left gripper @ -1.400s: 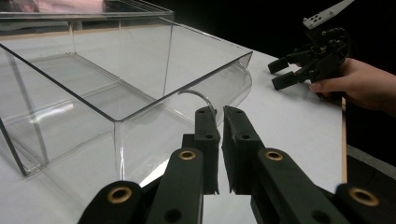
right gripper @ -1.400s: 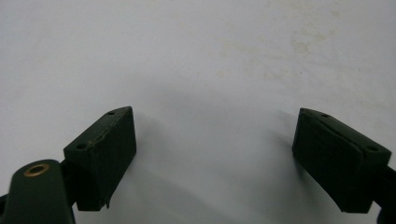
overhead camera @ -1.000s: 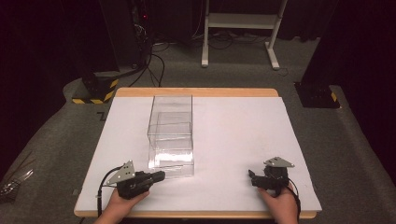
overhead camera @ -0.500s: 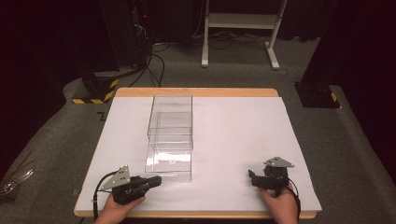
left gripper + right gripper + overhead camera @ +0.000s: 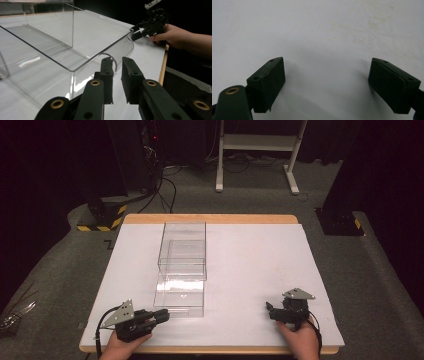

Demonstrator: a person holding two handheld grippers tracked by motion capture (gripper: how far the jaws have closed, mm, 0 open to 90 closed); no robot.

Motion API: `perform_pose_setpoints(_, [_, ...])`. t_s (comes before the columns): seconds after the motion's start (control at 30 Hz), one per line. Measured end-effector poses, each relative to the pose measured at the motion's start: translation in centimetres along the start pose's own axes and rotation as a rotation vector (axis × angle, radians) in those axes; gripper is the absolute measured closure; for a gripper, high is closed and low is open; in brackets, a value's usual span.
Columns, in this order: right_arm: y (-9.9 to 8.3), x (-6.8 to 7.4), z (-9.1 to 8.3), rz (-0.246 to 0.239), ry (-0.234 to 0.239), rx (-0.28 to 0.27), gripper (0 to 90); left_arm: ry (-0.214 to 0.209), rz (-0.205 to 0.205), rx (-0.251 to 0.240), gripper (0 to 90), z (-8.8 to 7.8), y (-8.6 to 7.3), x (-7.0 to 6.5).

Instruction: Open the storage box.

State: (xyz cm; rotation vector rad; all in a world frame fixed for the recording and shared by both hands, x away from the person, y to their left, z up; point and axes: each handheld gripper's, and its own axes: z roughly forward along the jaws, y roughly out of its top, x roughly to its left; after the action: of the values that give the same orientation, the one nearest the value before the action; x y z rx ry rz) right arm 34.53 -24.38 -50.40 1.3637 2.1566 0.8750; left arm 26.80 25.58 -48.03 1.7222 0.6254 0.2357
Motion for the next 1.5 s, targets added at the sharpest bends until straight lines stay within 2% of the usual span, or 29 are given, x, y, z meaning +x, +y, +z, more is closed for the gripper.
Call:
perform_pose_setpoints(0.33, [0.0,0.0,0.0,-0.001,0.001,0.000,14.2,0.055,-0.001,-0.083,71.7,-1.6,1.3,0.0])
perform_pose_setpoints(0.4, [0.0,0.0,0.0,0.000,0.001,0.000,14.2,0.085,-0.008,-0.112,69.5,-2.0,1.6,0.3])
perform_pose_setpoints(0.63, [0.0,0.0,0.0,-0.002,0.001,0.000,14.3,0.142,-0.023,-0.163,66.3,-3.0,2.2,1.0])
perform_pose_setpoints(0.7, [0.0,0.0,0.0,-0.002,0.001,-0.001,14.3,0.184,-0.021,-0.172,64.1,-3.5,2.3,1.2])
perform_pose_setpoints(0.73, [0.0,0.0,0.0,-0.002,0.001,-0.001,14.3,0.184,-0.021,-0.172,63.2,-3.5,2.3,1.2])
perform_pose_setpoints(0.83, [0.0,0.0,0.0,0.000,0.001,0.000,14.3,0.246,-0.017,-0.175,60.3,-3.9,2.2,1.5])
perform_pose_setpoints(0.87, [0.0,0.0,0.0,0.000,0.001,0.000,14.3,0.295,-0.010,-0.167,58.9,-4.2,2.1,1.9])
perform_pose_setpoints(0.9, [0.0,0.0,0.0,0.000,0.001,0.000,14.3,0.295,-0.010,-0.167,58.0,-4.2,2.1,1.9])
perform_pose_setpoints(0.97, [0.0,0.0,0.0,0.001,0.001,0.000,14.3,0.342,-0.015,-0.162,57.0,-4.4,2.0,2.2])
perform_pose_setpoints(1.0, [0.0,0.0,0.0,0.002,0.001,0.000,14.3,0.391,-0.015,-0.153,54.9,-4.7,1.7,2.6])
perform_pose_setpoints(1.07, [0.0,0.0,0.0,0.001,0.001,0.000,14.3,0.435,-0.026,-0.142,53.7,-5.0,1.5,3.0])
perform_pose_setpoints(1.1, [0.0,0.0,0.0,0.002,0.001,0.000,14.3,0.435,-0.026,-0.142,52.7,-5.0,1.5,3.0])
perform_pose_setpoints(1.13, [0.0,0.0,0.0,-0.001,0.002,0.000,14.3,0.481,-0.030,-0.134,51.9,-5.3,1.2,3.6])
perform_pose_setpoints(1.17, [0.0,0.0,0.0,-0.001,0.002,0.000,14.3,0.481,-0.030,-0.134,50.9,-5.3,1.2,3.6])
perform_pose_setpoints(1.23, [0.0,0.0,0.0,-0.001,0.002,0.000,14.3,0.540,-0.037,-0.119,48.4,-5.5,0.9,4.0])
perform_pose_setpoints(1.27, [0.0,0.0,0.0,0.000,0.001,0.000,14.3,0.591,-0.039,-0.088,46.0,-5.6,0.6,4.6])
perform_pose_setpoints(1.3, [0.0,0.0,0.0,0.000,0.001,0.000,14.3,0.591,-0.039,-0.088,45.2,-5.6,0.6,4.6])
perform_pose_setpoints(1.37, [0.0,0.0,0.0,0.000,0.002,0.000,14.3,0.631,-0.053,-0.052,43.9,-5.7,0.2,5.2])
perform_pose_setpoints(1.4, [0.0,0.0,0.0,-0.001,0.002,0.000,14.3,0.665,-0.057,-0.004,42.2,-5.6,-0.3,5.7])
perform_pose_setpoints(1.47, [0.0,0.0,0.0,0.000,0.002,0.000,14.3,0.677,-0.058,0.015,40.8,-5.5,-0.5,5.8])
perform_pose_setpoints(1.5, [0.0,0.0,0.0,0.000,0.002,0.000,14.3,0.695,-0.052,0.055,40.8,-5.3,-0.7,6.1])
